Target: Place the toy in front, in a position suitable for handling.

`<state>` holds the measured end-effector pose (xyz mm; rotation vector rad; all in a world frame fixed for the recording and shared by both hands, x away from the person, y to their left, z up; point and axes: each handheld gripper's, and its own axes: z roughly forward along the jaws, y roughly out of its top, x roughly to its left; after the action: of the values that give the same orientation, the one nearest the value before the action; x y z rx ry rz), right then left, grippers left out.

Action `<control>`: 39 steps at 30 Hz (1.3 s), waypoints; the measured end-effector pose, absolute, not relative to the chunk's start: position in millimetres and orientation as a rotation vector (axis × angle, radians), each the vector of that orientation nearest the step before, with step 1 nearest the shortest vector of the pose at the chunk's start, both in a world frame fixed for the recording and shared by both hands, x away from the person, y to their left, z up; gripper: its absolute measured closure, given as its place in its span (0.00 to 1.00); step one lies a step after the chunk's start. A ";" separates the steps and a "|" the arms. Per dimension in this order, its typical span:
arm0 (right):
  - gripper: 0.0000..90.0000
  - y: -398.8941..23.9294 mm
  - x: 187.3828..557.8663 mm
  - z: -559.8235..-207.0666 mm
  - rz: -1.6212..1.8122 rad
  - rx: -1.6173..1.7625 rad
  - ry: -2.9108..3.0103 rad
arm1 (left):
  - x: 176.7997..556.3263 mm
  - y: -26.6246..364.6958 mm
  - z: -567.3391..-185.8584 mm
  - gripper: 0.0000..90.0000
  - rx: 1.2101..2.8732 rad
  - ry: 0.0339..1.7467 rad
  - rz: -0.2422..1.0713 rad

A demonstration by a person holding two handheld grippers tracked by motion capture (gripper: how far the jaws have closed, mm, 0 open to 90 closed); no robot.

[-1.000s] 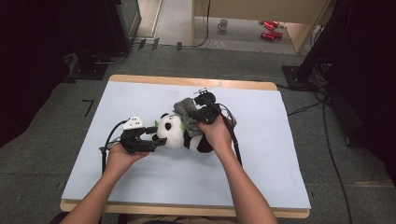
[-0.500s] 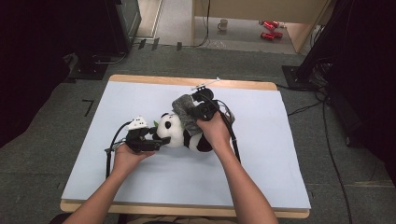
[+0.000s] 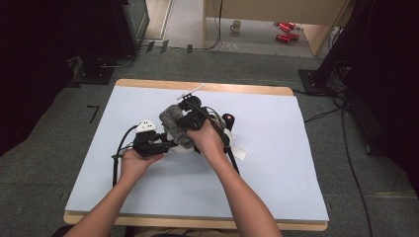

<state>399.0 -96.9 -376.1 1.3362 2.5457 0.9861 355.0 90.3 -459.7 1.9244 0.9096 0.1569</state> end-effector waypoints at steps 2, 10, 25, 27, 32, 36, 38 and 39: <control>0.88 -98.4 398.2 -380.6 0.973 1.321 2.539 | 355.6 89.5 -459.2 0.59 1.936 0.903 0.159; 0.88 -119.5 396.0 -374.0 0.939 1.312 2.524 | 355.1 88.1 -459.5 0.64 1.945 0.866 0.162; 0.88 -176.9 407.7 -370.8 0.891 1.538 2.395 | 355.6 89.6 -460.6 0.63 1.934 0.860 0.157; 0.88 -182.6 407.4 -369.7 0.901 1.558 2.378 | 356.3 89.4 -460.9 0.63 1.923 0.860 0.154; 0.88 -188.2 410.0 -361.3 0.882 1.545 2.302 | 361.2 89.8 -460.1 0.64 1.910 0.867 0.140; 0.88 -184.9 409.3 -348.7 0.932 1.526 2.294 | 363.2 92.1 -459.8 0.63 1.916 0.858 0.134; 0.88 -173.1 408.0 -340.7 0.931 1.467 2.313 | 364.0 92.3 -460.1 0.63 1.909 0.862 0.130; 0.88 -168.4 407.4 -338.1 0.939 1.450 2.318 | 364.4 92.2 -459.5 0.63 1.912 0.863 0.133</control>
<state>407.4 -168.4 -338.1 1.4500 2.3179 0.9391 364.4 92.2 -459.5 1.9118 0.8629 0.1332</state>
